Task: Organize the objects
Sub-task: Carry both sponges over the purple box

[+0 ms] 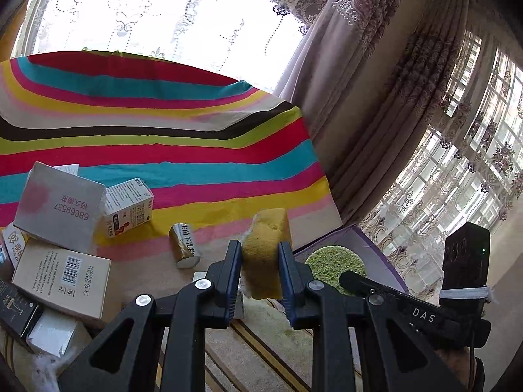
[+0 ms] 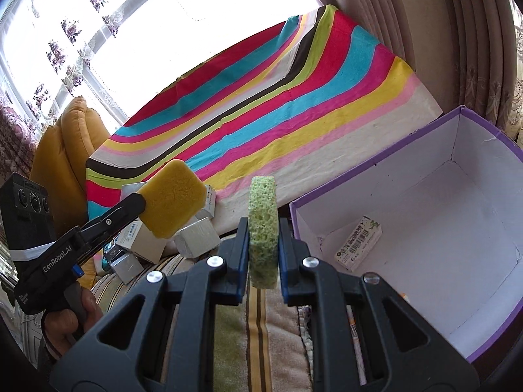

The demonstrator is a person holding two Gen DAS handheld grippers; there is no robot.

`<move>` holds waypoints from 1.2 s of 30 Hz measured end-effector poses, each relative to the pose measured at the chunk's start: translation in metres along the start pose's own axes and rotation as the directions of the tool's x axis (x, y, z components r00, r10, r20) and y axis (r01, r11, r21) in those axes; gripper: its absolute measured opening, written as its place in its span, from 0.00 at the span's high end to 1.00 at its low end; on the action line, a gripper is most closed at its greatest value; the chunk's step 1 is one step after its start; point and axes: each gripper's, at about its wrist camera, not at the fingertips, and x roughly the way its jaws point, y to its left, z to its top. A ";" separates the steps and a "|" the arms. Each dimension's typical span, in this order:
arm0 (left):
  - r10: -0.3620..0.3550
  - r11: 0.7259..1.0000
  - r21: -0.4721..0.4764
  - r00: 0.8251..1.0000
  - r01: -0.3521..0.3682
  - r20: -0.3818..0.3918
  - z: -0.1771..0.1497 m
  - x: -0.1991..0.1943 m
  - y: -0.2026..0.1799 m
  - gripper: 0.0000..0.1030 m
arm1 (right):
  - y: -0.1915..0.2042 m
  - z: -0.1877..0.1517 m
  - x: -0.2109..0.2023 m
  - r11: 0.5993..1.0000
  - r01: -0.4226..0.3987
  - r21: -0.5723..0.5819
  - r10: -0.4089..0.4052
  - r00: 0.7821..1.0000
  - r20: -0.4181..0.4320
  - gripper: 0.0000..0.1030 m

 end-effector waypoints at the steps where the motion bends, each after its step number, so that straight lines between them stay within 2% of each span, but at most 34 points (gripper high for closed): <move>1: -0.015 1.000 -0.003 1.000 0.015 -0.008 -0.001 0.002 -0.003 0.77 | -0.005 -0.001 -0.003 1.000 0.009 0.009 -0.009 1.000 0.002 0.82; 5: -0.081 0.996 -0.035 0.995 0.079 -0.053 -0.005 0.014 -0.009 0.77 | -0.023 -0.003 -0.009 0.999 0.029 0.043 -0.029 1.000 -0.003 0.82; 8: -0.162 0.983 -0.101 0.982 0.153 -0.093 -0.010 0.023 -0.007 0.77 | -0.029 -0.004 -0.010 0.998 0.015 0.059 -0.014 1.000 -0.009 0.82; 10: -0.234 0.962 -0.171 0.967 0.215 -0.102 -0.013 0.027 -0.002 0.77 | -0.027 -0.004 -0.007 0.999 0.004 0.052 -0.003 1.000 -0.021 0.82; 13: -0.332 0.914 -0.271 0.941 0.304 -0.066 -0.013 0.025 0.009 0.77 | -0.019 -0.005 0.001 1.000 -0.016 0.027 0.017 0.999 -0.049 0.82; 16: -0.359 0.891 -0.314 0.933 0.328 -0.043 -0.012 0.023 0.015 0.77 | -0.005 -0.007 0.008 0.998 -0.055 -0.015 0.054 0.996 -0.073 0.82; 19: -0.383 0.872 -0.340 0.923 0.352 -0.028 -0.013 0.023 0.018 0.77 | 0.012 -0.008 0.013 0.995 -0.053 -0.089 0.045 0.995 -0.088 0.81; 23: -0.461 0.819 -0.387 0.887 0.423 -0.005 -0.012 0.025 0.017 0.77 | 0.029 -0.010 0.016 0.982 -0.026 -0.187 0.010 0.996 -0.086 0.81; 28: -0.516 0.755 -0.466 0.857 0.462 0.015 -0.015 0.035 0.021 0.77 | 0.053 -0.020 0.015 0.941 0.032 -0.338 -0.054 0.997 -0.055 0.79; 30: -0.507 0.754 -0.475 0.862 0.454 0.019 -0.015 0.036 0.024 0.77 | 0.067 -0.028 0.013 0.903 0.064 -0.425 -0.084 0.996 -0.029 0.78; 32: -0.493 0.759 -0.479 0.870 0.441 0.019 -0.016 0.034 0.028 0.77 | 0.082 -0.038 0.012 0.848 0.090 -0.523 -0.105 0.994 0.000 0.78; 34: -0.493 0.752 -0.489 0.869 0.441 0.026 -0.017 0.034 0.032 0.77 | 0.093 -0.047 0.013 0.801 0.107 -0.589 -0.121 0.993 0.016 0.77; 36: -0.500 0.747 -0.487 0.865 0.453 0.039 -0.015 0.032 0.033 0.77 | 0.094 -0.048 0.012 0.793 0.102 -0.601 -0.116 0.993 0.015 0.77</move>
